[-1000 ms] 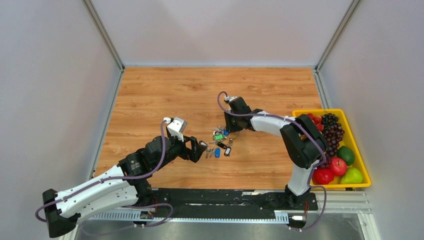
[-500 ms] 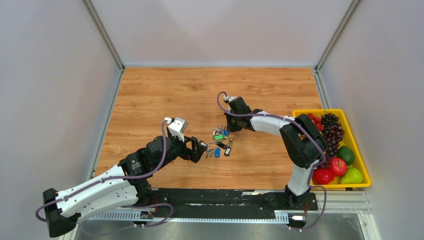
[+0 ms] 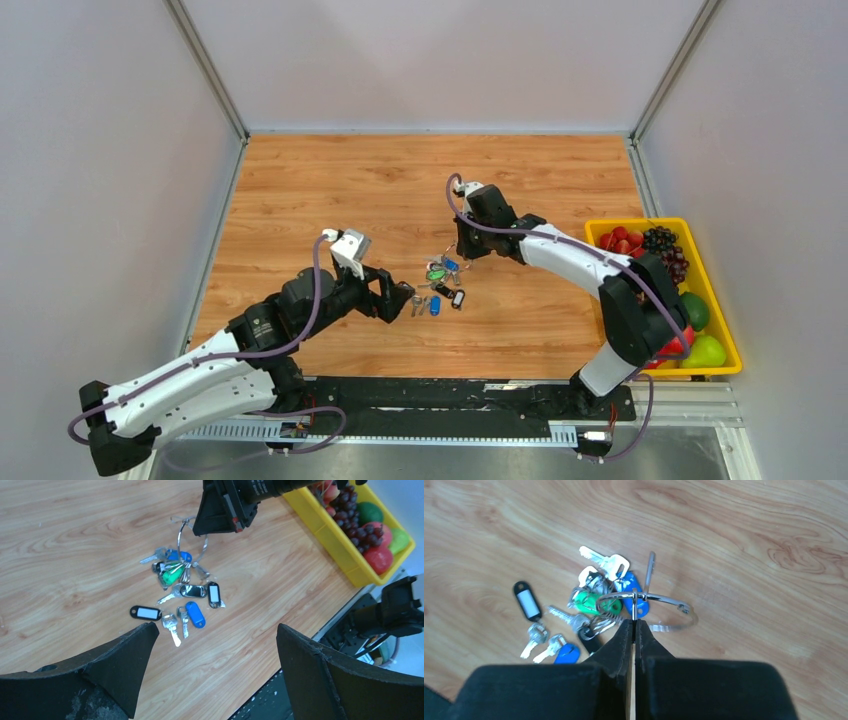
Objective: Put the keys on the keyring
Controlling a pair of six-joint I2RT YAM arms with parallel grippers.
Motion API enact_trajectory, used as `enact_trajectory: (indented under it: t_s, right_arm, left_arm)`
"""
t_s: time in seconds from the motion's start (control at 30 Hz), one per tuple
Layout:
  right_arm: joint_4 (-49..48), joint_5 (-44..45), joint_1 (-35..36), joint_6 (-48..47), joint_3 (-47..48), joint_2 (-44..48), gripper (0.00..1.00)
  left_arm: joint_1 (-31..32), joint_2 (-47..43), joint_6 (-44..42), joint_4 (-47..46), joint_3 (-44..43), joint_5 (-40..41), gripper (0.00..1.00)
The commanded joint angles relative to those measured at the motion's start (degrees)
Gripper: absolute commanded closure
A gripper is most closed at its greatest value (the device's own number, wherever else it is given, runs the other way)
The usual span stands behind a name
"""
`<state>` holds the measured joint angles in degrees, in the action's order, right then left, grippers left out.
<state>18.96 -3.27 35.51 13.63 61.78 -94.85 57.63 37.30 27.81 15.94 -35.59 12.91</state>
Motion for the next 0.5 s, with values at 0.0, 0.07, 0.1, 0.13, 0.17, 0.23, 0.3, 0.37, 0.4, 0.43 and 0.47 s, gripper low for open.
enact_trajectory:
  t_s: [0.0, 0.07, 0.1, 0.13, 0.17, 0.23, 0.3, 0.37, 0.4, 0.43, 0.47]
  right_arm:
    - [3.5, -4.3, 0.7, -0.5, 2.4, 7.2, 1.00]
    - [6.4, -6.1, 1.1, -0.7, 3.3, 8.7, 1.00]
    - [7.6, -6.4, 1.3, -0.7, 3.7, 9.4, 1.00]
    - [9.1, -6.5, 1.7, -1.0, 4.3, 10.1, 1.00]
    - [10.9, -7.0, 2.0, -1.2, 5.1, 10.8, 1.00]
    - [14.1, -7.3, 2.6, -1.4, 6.9, 11.9, 1.00]
    - [16.8, -7.9, 3.1, -1.3, 8.5, 13.3, 1.00]
    - [20.0, -8.7, 3.4, -1.1, 10.9, 14.3, 1.00]
    - [21.9, -8.8, 3.6, -0.8, 12.3, 14.7, 1.00]
    - [23.8, -9.0, 3.8, -0.6, 14.0, 14.8, 1.00]
    - [26.0, -9.4, 4.1, -0.4, 15.3, 14.9, 1.00]
  left_arm:
    - [0.0, -1.1, -0.2, 0.9, -4.4, -0.7, 0.00]
    - [0.1, -1.0, -0.1, 1.3, -4.9, -1.1, 0.00]
    - [0.1, -1.0, -0.1, 1.6, -5.3, -1.2, 0.00]
    - [0.1, -1.0, 0.0, 1.7, -5.6, -1.5, 0.00]
    - [0.0, -0.8, 0.0, 1.9, -6.1, -1.8, 0.00]
    - [0.0, -0.4, -0.4, 2.2, -7.1, -3.0, 0.00]
    - [0.1, 0.1, -1.4, 2.7, -8.2, -3.9, 0.00]
    - [0.1, 0.9, -2.2, 3.3, -9.4, -4.4, 0.00]
    - [0.0, 1.6, -2.6, 3.4, -9.8, -5.3, 0.00]
    - [0.0, 1.9, -2.9, 3.5, -10.3, -6.1, 0.00]
    - [0.1, 2.6, -3.2, 3.4, -10.5, -6.4, 0.00]
